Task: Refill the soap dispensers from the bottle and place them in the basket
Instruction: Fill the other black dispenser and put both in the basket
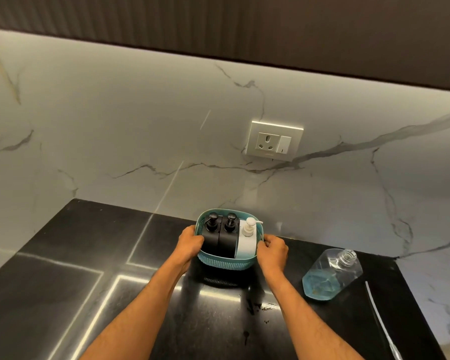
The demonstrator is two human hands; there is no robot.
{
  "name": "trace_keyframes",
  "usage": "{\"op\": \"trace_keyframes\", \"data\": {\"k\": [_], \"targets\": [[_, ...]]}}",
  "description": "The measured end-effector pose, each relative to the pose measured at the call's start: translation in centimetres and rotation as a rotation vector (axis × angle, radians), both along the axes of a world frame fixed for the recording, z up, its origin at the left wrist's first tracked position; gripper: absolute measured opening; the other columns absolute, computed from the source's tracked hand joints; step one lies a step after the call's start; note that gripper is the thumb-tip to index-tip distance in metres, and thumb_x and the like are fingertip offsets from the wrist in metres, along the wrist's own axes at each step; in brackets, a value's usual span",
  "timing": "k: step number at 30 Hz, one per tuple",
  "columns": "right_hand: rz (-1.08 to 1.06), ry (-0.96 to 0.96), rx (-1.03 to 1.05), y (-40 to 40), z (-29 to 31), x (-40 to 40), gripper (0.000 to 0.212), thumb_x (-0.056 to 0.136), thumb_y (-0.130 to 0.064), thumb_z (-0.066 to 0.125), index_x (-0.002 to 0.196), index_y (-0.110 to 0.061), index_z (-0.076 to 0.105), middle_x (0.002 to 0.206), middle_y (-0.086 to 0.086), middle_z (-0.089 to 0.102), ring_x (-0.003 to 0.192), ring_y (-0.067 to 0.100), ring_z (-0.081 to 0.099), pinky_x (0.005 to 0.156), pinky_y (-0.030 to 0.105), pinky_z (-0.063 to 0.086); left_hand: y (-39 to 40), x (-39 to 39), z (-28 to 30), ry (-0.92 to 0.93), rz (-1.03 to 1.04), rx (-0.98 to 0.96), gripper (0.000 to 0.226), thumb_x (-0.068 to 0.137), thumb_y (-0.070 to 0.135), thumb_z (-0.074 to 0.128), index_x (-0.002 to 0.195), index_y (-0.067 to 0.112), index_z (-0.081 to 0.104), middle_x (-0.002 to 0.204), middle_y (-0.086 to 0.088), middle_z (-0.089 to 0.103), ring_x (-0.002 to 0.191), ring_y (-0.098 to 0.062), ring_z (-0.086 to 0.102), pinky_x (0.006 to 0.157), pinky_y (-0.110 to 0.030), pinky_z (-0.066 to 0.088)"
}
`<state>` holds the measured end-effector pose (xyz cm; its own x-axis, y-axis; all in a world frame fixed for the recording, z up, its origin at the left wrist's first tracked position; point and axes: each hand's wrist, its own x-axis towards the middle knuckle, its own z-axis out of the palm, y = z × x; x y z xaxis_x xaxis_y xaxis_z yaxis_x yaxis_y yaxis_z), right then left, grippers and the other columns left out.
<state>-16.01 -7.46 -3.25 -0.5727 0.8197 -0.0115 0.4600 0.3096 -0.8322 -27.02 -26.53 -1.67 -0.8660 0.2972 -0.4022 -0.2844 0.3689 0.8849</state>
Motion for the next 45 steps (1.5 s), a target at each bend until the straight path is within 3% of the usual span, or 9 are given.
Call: {"op": "trace_keyframes", "data": {"k": [4,9,13,17,20,23,30,37,45], "targets": [[-0.017,-0.024,-0.032,-0.1,-1.0,-0.5,0.022,0.083,0.005,0.053,0.064,-0.001,0.063,0.059,0.014,0.06,0.057,0.019,0.042,0.051,0.031,0.029,-0.1,-1.0,-1.0,-0.006,-0.005,-0.016,0.035,0.081,-0.009,0.049,0.101,0.011,0.07,0.098,-0.014,0.075,0.096,-0.029,0.072,0.087,-0.05,0.062],[-0.013,-0.022,-0.029,0.0,-0.9,-0.7,0.024,0.087,0.005,0.053,0.066,0.0,0.063,0.061,0.009,0.061,0.057,0.018,0.047,0.048,0.029,0.031,-0.1,-1.4,-0.9,-0.021,-0.044,-0.008,0.036,0.081,-0.007,0.05,0.104,0.014,0.068,0.102,-0.014,0.075,0.099,-0.03,0.071,0.092,-0.053,0.06],[-0.001,-0.041,0.019,-0.2,0.0,-0.8,0.04,0.091,0.005,0.05,0.057,-0.016,0.046,0.057,-0.004,0.046,0.052,0.008,0.038,0.044,0.018,0.028,0.1,-1.4,0.2,-0.064,-0.082,0.047,0.037,0.084,-0.012,0.05,0.108,0.01,0.066,0.104,-0.015,0.074,0.101,-0.03,0.07,0.089,-0.045,0.06],[0.013,-0.023,0.012,-0.2,-0.3,-0.7,0.032,0.092,0.005,0.052,0.064,-0.011,0.054,0.059,-0.002,0.05,0.053,0.007,0.039,0.047,0.021,0.03,0.1,-1.1,0.6,-0.106,-0.12,0.105,0.045,0.082,-0.019,0.04,0.106,0.008,0.067,0.101,-0.016,0.075,0.099,-0.03,0.07,0.079,-0.036,0.057],[0.021,-0.005,-0.006,-0.3,0.0,-0.4,0.028,0.093,0.003,0.052,0.07,-0.011,0.06,0.063,-0.001,0.055,0.055,0.006,0.044,0.047,0.018,0.034,0.4,-0.4,0.9,-0.101,-0.071,0.118,0.044,0.085,-0.019,0.038,0.098,0.013,0.066,0.096,-0.013,0.074,0.092,-0.025,0.068,0.083,-0.037,0.056],[0.03,0.005,-0.029,-0.3,-0.1,-0.3,0.026,0.093,0.001,0.052,0.074,-0.013,0.063,0.067,0.0,0.06,0.057,0.007,0.048,0.048,0.019,0.036,0.6,-0.4,0.4,-0.086,-0.047,0.127,0.04,0.086,-0.014,0.041,0.102,0.012,0.068,0.102,-0.016,0.074,0.1,-0.029,0.068,0.093,-0.043,0.055],[0.045,-0.005,-0.062,-0.4,0.0,-0.2,0.023,0.094,-0.002,0.052,0.083,-0.011,0.069,0.076,0.001,0.066,0.065,0.01,0.056,0.05,0.021,0.041,0.2,0.2,0.0,-0.1,0.026,0.149,0.039,0.084,-0.01,0.043,0.111,0.009,0.066,0.104,-0.016,0.073,0.097,-0.028,0.067,0.08,-0.037,0.055],[0.057,-0.023,-0.077,-0.7,-0.1,-0.1,0.023,0.096,-0.003,0.051,0.099,-0.008,0.073,0.091,0.006,0.072,0.077,0.014,0.063,0.052,0.018,0.04,-0.1,0.7,-0.5,-0.093,0.049,0.154,0.042,0.086,-0.007,0.044,0.12,0.01,0.062,0.111,-0.016,0.07,0.1,-0.027,0.066,0.08,-0.037,0.056],[0.071,-0.007,-0.092,-1.2,0.4,0.8,0.021,0.095,-0.005,0.052,0.092,-0.011,0.072,0.086,0.002,0.072,0.078,0.017,0.066,0.053,0.02,0.043,-0.3,2.0,-0.6,-0.081,0.09,0.164,0.042,0.091,-0.002,0.048,0.128,0.014,0.058,0.117,-0.009,0.068,0.107,-0.023,0.065,0.083,-0.035,0.055]]}}
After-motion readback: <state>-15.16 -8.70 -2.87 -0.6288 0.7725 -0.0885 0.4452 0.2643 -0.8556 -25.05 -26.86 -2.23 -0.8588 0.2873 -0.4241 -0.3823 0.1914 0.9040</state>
